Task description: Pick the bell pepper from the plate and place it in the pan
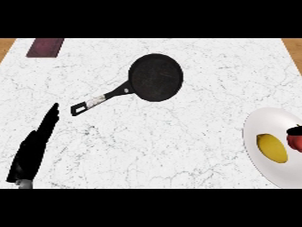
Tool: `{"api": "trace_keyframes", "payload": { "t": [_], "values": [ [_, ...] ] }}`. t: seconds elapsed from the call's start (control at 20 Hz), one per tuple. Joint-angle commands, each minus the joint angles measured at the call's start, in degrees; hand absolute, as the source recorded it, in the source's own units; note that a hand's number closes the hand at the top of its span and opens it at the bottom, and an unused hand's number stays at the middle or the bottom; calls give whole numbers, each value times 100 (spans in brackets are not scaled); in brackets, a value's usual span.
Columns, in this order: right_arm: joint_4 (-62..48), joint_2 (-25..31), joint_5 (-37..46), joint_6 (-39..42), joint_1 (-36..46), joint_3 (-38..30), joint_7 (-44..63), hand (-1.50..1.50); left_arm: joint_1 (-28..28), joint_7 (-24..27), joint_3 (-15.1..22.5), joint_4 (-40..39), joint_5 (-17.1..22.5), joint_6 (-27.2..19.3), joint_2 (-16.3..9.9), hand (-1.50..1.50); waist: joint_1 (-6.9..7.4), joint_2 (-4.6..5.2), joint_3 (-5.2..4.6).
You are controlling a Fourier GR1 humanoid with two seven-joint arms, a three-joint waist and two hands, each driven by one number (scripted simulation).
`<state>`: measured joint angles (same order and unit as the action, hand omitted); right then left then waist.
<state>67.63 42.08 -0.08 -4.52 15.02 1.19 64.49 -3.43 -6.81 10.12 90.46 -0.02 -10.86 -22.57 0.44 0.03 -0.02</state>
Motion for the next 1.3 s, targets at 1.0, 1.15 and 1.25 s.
{"api": "trace_keyframes", "payload": {
  "t": [1.0,1.15,1.25],
  "values": [
    [-1434,-777,765,233,392,-381,-143,-150,109,-220,-284,-13,-570,336,574,0,-36,-2,2],
    [-1313,-914,868,77,318,-496,-178,-150,228,-87,-684,-238,-370,641,444,0,-42,-4,1],
    [-2003,-1017,1053,-227,370,-655,-1120,150,-20,-258,-408,243,-659,409,645,0,-13,1,4]
  ]
}}
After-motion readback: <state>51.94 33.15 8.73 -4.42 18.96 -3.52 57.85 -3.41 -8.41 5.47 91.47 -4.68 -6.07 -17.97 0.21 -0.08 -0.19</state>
